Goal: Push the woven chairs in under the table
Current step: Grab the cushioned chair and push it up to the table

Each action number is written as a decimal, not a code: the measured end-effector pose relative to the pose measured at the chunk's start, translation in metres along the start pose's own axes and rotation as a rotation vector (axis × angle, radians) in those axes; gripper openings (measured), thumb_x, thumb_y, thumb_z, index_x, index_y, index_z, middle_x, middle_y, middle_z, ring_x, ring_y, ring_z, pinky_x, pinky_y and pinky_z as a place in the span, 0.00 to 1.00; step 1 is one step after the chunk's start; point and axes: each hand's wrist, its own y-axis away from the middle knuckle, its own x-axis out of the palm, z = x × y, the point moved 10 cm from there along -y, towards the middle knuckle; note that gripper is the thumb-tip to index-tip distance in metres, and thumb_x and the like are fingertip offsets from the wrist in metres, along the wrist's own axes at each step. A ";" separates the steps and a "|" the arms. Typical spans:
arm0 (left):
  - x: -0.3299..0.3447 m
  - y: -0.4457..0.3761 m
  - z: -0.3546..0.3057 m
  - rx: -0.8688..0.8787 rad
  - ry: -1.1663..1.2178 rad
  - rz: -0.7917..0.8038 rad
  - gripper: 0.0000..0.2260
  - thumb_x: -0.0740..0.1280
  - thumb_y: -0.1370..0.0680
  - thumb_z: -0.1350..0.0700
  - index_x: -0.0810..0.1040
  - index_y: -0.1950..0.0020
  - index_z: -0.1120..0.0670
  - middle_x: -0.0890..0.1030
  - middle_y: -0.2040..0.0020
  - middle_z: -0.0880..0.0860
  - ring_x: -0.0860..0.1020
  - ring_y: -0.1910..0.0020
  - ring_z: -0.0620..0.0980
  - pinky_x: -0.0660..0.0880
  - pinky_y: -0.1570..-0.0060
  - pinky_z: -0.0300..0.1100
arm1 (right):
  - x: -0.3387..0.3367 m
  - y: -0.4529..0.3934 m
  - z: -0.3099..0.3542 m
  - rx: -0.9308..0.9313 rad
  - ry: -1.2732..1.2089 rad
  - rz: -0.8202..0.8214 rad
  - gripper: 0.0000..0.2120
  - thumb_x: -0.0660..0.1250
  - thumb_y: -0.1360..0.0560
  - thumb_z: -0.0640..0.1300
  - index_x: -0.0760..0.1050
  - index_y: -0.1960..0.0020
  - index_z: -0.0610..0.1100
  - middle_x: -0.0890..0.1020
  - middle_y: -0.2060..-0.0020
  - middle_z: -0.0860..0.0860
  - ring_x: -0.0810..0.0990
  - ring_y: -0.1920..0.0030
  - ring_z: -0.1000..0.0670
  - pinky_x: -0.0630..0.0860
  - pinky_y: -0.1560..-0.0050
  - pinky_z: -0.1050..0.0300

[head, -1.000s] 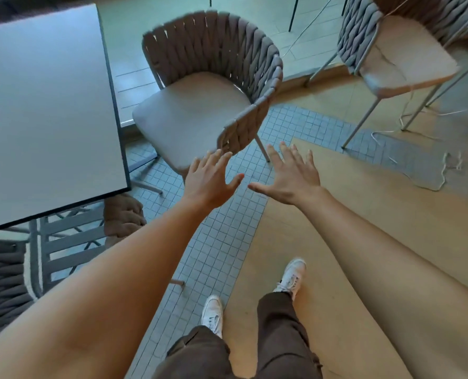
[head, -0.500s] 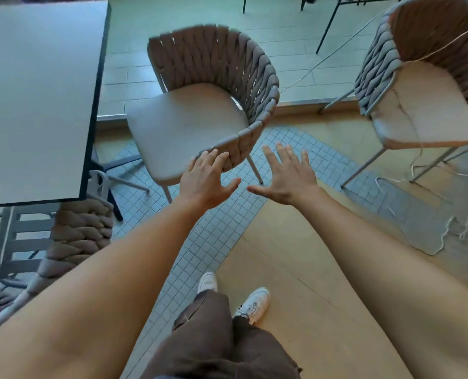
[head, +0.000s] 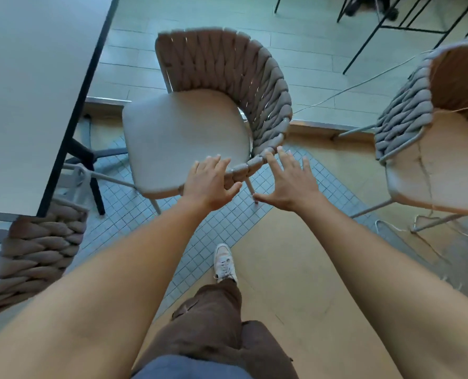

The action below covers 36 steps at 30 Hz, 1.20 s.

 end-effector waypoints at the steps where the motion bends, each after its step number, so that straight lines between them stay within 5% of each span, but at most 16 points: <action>1: 0.001 -0.011 -0.002 -0.005 0.007 0.006 0.34 0.60 0.22 0.34 0.61 0.20 0.49 0.63 0.20 0.54 0.60 0.21 0.55 0.54 0.22 0.56 | -0.002 -0.011 -0.006 -0.004 0.009 0.005 0.56 0.62 0.31 0.77 0.38 0.18 0.52 0.46 0.18 0.43 0.47 0.19 0.41 0.45 0.22 0.34; 12: 0.014 -0.071 -0.022 -0.009 0.076 0.022 0.33 0.61 0.23 0.34 0.66 0.22 0.48 0.68 0.22 0.51 0.65 0.24 0.52 0.58 0.23 0.54 | 0.001 -0.097 -0.044 -0.172 0.164 0.062 0.57 0.65 0.32 0.76 0.39 0.18 0.51 0.47 0.18 0.43 0.47 0.19 0.41 0.45 0.22 0.35; 22: 0.072 -0.122 -0.042 -0.179 0.075 0.104 0.33 0.66 0.27 0.34 0.69 0.25 0.47 0.71 0.25 0.49 0.68 0.26 0.51 0.60 0.25 0.53 | 0.034 -0.170 -0.063 -0.549 0.306 0.125 0.55 0.65 0.32 0.74 0.46 0.18 0.48 0.53 0.19 0.42 0.49 0.19 0.42 0.41 0.22 0.36; 29: 0.105 -0.163 -0.054 -0.350 0.060 0.099 0.32 0.67 0.28 0.34 0.73 0.28 0.46 0.80 0.37 0.48 0.78 0.38 0.52 0.72 0.40 0.48 | 0.047 -0.212 -0.062 -0.953 0.543 0.167 0.42 0.66 0.31 0.72 0.67 0.28 0.46 0.72 0.29 0.45 0.62 0.24 0.41 0.42 0.24 0.35; 36: 0.125 -0.174 -0.052 -0.390 -0.037 0.131 0.22 0.65 0.28 0.34 0.78 0.38 0.43 0.85 0.48 0.49 0.83 0.51 0.55 0.75 0.55 0.47 | 0.069 -0.236 -0.046 -1.098 0.596 0.268 0.25 0.61 0.28 0.71 0.77 0.42 0.53 0.83 0.47 0.52 0.82 0.45 0.46 0.64 0.32 0.43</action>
